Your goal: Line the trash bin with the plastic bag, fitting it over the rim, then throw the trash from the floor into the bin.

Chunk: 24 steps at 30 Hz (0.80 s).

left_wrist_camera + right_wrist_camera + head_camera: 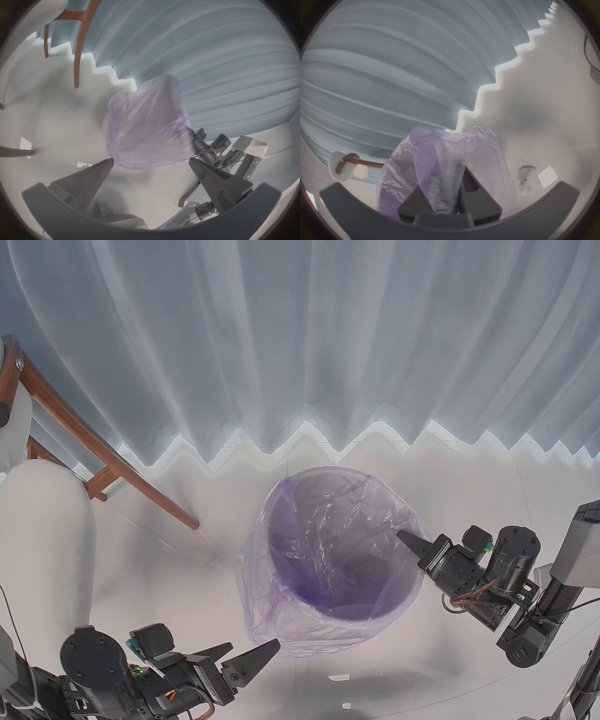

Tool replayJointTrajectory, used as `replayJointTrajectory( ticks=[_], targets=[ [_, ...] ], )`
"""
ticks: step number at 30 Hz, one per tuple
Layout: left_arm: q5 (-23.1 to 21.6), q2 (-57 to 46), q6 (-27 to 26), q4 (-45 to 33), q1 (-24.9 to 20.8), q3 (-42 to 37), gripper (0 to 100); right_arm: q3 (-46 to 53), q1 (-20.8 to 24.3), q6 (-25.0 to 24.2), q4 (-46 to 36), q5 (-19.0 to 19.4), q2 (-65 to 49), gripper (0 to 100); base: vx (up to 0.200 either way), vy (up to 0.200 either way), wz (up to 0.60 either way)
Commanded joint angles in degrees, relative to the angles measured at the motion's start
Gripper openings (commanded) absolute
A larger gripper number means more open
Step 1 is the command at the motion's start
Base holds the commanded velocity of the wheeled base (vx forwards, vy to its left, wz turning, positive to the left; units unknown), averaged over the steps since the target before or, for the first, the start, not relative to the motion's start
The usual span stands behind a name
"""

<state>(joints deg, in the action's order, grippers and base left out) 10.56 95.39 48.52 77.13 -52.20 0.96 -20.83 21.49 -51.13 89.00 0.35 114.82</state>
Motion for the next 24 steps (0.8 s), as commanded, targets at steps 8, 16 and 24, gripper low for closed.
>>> replayJointTrajectory(
  ticks=[8, 16, 24],
  targets=[
    [-4.1, -6.9, -8.4, -8.6, 7.0, 0.4, 100, -0.1, 0.7, 14.8, 0.6, -0.1, 2.4, 0, 0.0, 0.0, 0.0],
    [-5.2, -6.5, -10.0, -21.7, 7.8, 8.0, 100, -0.6, 1.1, 29.0, 0.7, 0.3, 2.3, 0, 0.0, 0.0, 0.0],
    [-5.4, -2.3, -10.0, -37.8, 10.9, 21.8, 100, -0.5, 1.9, 37.1, 0.7, 0.3, 2.2, 0, 0.0, 0.0, 0.0]
  ],
)
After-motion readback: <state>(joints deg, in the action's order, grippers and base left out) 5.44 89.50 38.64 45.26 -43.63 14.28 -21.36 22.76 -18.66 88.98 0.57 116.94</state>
